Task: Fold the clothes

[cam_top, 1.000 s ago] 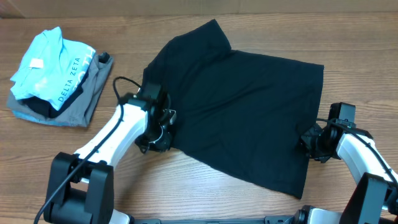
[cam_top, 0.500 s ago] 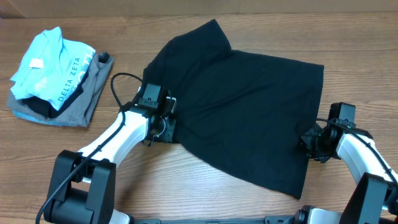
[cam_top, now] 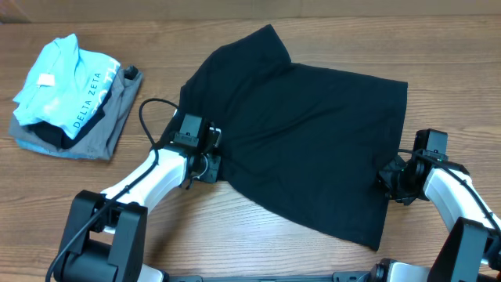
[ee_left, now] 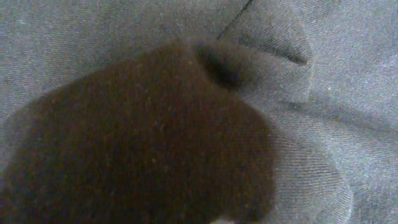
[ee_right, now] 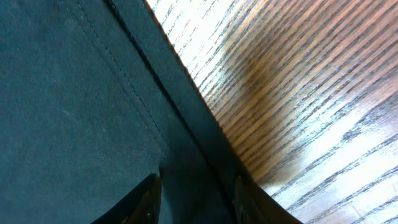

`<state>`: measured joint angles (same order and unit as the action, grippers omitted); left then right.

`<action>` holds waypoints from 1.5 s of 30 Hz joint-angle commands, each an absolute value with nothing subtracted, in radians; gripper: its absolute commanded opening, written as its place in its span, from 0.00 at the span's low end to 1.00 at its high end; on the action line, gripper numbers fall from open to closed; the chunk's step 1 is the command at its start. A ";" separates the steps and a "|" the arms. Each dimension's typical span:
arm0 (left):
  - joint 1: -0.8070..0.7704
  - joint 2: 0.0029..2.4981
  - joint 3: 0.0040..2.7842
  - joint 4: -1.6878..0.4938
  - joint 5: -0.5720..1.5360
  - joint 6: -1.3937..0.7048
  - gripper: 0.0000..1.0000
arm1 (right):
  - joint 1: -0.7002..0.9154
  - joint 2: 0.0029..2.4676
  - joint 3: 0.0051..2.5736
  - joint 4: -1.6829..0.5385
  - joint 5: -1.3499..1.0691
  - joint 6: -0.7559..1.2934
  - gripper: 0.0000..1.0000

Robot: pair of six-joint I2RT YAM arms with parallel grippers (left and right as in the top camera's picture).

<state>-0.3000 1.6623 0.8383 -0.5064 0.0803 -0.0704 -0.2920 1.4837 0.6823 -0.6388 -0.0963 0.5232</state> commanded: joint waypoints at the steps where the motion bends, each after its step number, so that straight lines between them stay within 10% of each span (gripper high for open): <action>1: -0.300 1.680 0.793 -0.525 0.052 -0.059 0.31 | -0.287 1.489 0.674 -0.648 -0.072 0.525 0.42; 9: -0.287 1.680 0.816 -0.823 0.153 -0.086 0.05 | -0.287 1.489 0.674 -0.654 -0.072 0.525 0.42; 27: 0.039 1.673 1.068 -1.279 0.021 -0.187 0.04 | -0.371 1.489 0.710 -0.633 -0.088 0.525 0.55; 33: 0.043 1.673 1.076 -1.300 0.121 -0.145 0.28 | -0.388 1.487 0.774 -0.641 -0.139 0.516 0.82; 45: 0.046 1.671 1.438 -1.301 0.121 -0.095 0.37 | -0.385 1.489 0.868 -0.790 -0.182 0.476 0.62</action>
